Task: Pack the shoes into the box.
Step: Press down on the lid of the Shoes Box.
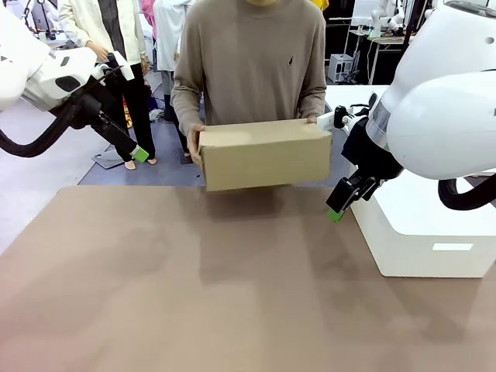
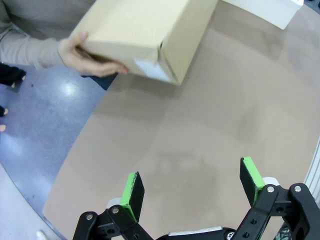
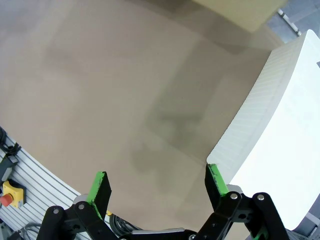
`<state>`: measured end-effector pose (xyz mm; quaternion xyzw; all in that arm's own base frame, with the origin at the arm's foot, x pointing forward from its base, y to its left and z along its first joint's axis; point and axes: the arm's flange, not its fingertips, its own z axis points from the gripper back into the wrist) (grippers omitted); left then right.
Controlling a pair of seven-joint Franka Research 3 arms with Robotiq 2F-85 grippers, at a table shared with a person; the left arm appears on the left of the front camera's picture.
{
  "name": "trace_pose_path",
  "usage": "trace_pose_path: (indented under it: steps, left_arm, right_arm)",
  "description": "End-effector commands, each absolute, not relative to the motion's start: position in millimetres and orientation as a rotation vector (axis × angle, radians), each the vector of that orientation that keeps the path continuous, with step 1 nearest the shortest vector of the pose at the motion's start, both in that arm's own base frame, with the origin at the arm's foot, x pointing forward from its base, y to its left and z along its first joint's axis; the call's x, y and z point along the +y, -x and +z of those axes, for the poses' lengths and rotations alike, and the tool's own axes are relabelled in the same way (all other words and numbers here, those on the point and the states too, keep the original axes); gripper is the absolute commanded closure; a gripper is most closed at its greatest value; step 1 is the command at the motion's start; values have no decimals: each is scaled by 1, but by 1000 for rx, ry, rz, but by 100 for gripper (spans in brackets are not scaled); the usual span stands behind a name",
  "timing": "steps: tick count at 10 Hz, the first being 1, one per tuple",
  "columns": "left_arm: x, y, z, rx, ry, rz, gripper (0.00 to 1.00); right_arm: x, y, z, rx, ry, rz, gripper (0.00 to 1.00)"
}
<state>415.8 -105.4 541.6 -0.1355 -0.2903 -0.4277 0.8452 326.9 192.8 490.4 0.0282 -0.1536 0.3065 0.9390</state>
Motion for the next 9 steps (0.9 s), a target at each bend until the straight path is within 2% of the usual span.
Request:
trace_pose_path:
  steps: [1, 9]
  left_arm:
    - [-105, -417, 544, -609, 274, -892, 0]
    - [-105, -417, 544, -609, 274, -892, 0]
  right_arm:
    - [192, -327, 491, -316, -53, 623, 0]
    - [192, -327, 491, -316, -53, 623, 0]
